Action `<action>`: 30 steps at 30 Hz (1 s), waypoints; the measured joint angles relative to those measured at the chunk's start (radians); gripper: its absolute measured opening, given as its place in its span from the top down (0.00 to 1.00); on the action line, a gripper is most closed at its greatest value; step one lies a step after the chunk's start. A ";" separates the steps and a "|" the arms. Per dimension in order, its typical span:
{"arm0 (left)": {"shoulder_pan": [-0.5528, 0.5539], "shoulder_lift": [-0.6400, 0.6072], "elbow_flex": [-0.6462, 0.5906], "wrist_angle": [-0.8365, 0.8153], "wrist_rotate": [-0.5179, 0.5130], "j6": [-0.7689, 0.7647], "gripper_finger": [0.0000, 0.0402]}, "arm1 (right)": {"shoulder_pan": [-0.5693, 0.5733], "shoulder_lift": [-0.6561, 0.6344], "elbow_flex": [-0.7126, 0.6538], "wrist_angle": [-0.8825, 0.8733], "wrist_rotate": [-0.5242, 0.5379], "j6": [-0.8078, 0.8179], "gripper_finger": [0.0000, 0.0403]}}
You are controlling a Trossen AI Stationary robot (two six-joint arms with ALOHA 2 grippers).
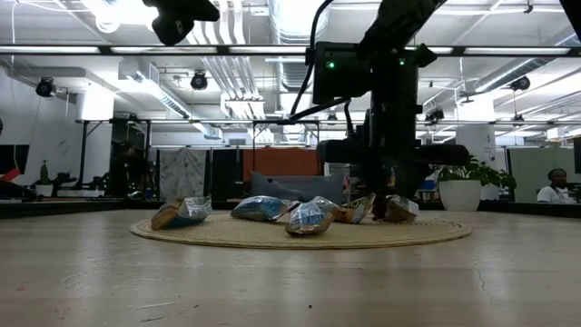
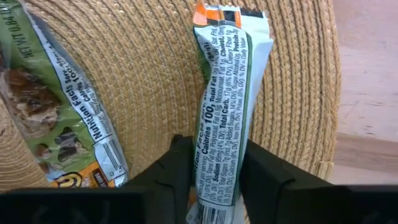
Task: Pick and place Granola Bars by type
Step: Put the yellow granola bar into the right black bin
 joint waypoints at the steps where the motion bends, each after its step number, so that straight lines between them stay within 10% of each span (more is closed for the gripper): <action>1: 0.000 0.000 0.000 0.000 0.000 0.000 1.00 | 0.000 -0.001 0.000 0.000 0.000 -0.006 0.76; 15: 0.000 0.000 0.000 0.000 0.000 -0.001 1.00 | -0.006 -0.133 -0.001 -0.128 0.047 -0.089 0.87; 30: 0.000 -0.001 0.000 0.001 0.001 -0.001 1.00 | 0.048 -0.564 0.002 -0.196 -0.082 -0.511 0.87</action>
